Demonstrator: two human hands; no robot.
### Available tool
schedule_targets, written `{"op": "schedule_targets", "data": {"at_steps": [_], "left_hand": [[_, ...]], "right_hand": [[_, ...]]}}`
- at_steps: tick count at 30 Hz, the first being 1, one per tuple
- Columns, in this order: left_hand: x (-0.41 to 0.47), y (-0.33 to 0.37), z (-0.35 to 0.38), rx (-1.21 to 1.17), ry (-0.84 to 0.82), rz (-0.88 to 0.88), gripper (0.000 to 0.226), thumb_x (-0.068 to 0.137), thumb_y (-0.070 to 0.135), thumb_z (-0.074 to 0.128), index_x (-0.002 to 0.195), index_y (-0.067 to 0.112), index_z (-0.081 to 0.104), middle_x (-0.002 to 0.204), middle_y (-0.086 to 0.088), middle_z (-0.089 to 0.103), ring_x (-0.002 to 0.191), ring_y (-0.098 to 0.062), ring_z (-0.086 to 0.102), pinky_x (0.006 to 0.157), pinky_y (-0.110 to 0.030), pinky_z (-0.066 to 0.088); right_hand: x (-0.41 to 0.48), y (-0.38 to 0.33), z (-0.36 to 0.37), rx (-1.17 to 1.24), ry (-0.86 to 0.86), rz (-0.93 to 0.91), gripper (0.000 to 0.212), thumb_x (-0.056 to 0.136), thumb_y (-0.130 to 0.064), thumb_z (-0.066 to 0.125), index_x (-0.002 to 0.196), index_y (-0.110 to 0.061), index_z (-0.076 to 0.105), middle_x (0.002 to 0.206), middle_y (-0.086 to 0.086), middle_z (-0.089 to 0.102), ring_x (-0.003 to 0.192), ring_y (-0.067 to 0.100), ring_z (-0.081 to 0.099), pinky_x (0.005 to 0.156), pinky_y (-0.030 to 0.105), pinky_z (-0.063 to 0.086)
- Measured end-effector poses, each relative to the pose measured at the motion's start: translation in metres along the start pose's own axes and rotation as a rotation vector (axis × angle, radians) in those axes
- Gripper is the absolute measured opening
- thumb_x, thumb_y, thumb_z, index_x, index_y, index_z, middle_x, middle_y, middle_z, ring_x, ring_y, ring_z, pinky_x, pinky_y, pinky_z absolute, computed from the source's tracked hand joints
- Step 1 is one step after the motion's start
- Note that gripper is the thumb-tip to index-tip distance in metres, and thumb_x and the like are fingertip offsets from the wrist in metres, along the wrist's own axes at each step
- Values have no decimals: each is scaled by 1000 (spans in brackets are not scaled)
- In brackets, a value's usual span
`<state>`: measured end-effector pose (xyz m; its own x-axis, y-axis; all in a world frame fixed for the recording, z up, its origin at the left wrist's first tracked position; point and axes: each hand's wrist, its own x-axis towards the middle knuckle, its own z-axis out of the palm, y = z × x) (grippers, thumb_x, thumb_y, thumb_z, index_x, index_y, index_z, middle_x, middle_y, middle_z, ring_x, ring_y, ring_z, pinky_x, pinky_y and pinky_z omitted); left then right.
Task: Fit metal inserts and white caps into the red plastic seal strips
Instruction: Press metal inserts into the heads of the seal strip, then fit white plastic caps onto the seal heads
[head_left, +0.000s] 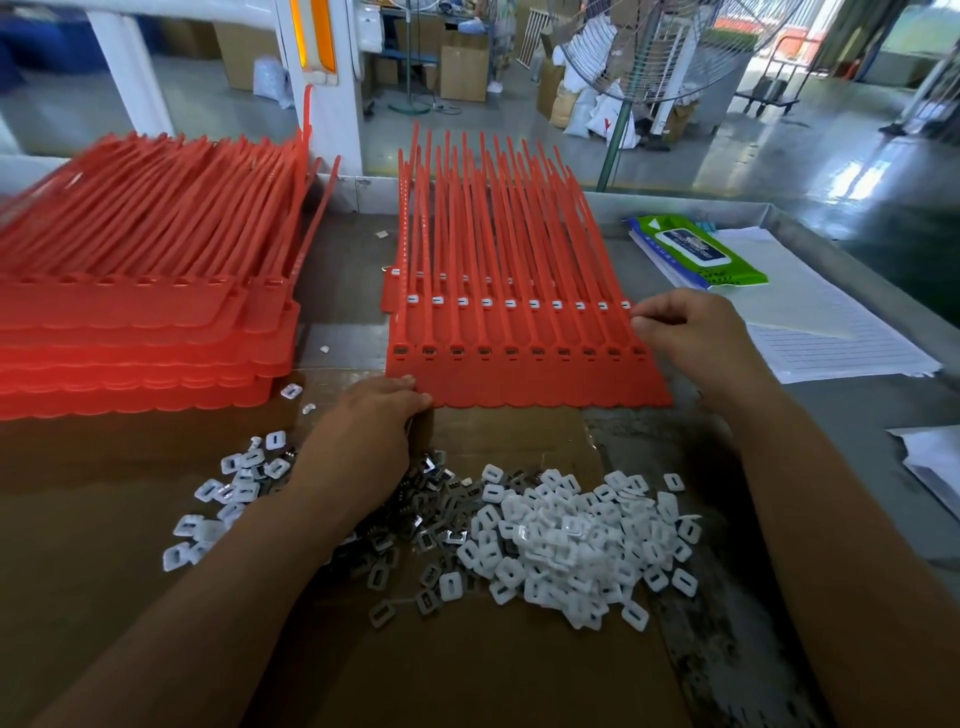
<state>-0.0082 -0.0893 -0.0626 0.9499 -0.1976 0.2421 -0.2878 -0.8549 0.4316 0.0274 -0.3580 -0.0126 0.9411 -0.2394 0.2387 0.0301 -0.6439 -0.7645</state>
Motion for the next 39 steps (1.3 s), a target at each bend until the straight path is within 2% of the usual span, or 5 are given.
{"op": "schedule_targets", "data": {"at_steps": [7,10,23,30,39], "left_hand": [[-1,-1,0,-8,-8,-15,41,87,1,42,122,17,56,137,-2,45,127,-17,38,104,-28,27],[-1,-2,1,-5,-11,-14,42,86,0,43,122,18,56,137,-1,45,127,-17,37,104,-28,27],[0,-5,4,-2,8,14,41,85,-1,46,119,16,58,134,-4,49,126,-19,40,103,-30,29],[0,-5,4,2,14,15,40,86,0,45,120,17,58,135,-3,48,126,-19,40,103,-30,30],[-2,-4,3,30,3,48,44,85,1,43,123,18,54,137,-3,45,128,-18,37,103,-29,28]], "right_hand": [[-56,-58,30,-274,-621,-294,11,85,-22,62,79,-31,60,76,-23,55,73,-11,52,66,6,39],[-74,-60,44,-291,-715,-334,6,83,-22,64,89,-23,67,73,-25,54,68,-13,53,69,6,45],[-89,-63,53,-323,-776,-306,7,83,-20,66,89,-20,68,71,-21,54,69,-7,52,77,19,50],[-85,-61,50,-185,-751,-256,21,79,-16,68,68,-31,58,67,-16,59,64,-9,55,65,12,48],[-70,-65,55,-113,-605,-259,22,84,-15,63,72,-33,57,75,-12,61,67,-5,55,62,5,43]]}}
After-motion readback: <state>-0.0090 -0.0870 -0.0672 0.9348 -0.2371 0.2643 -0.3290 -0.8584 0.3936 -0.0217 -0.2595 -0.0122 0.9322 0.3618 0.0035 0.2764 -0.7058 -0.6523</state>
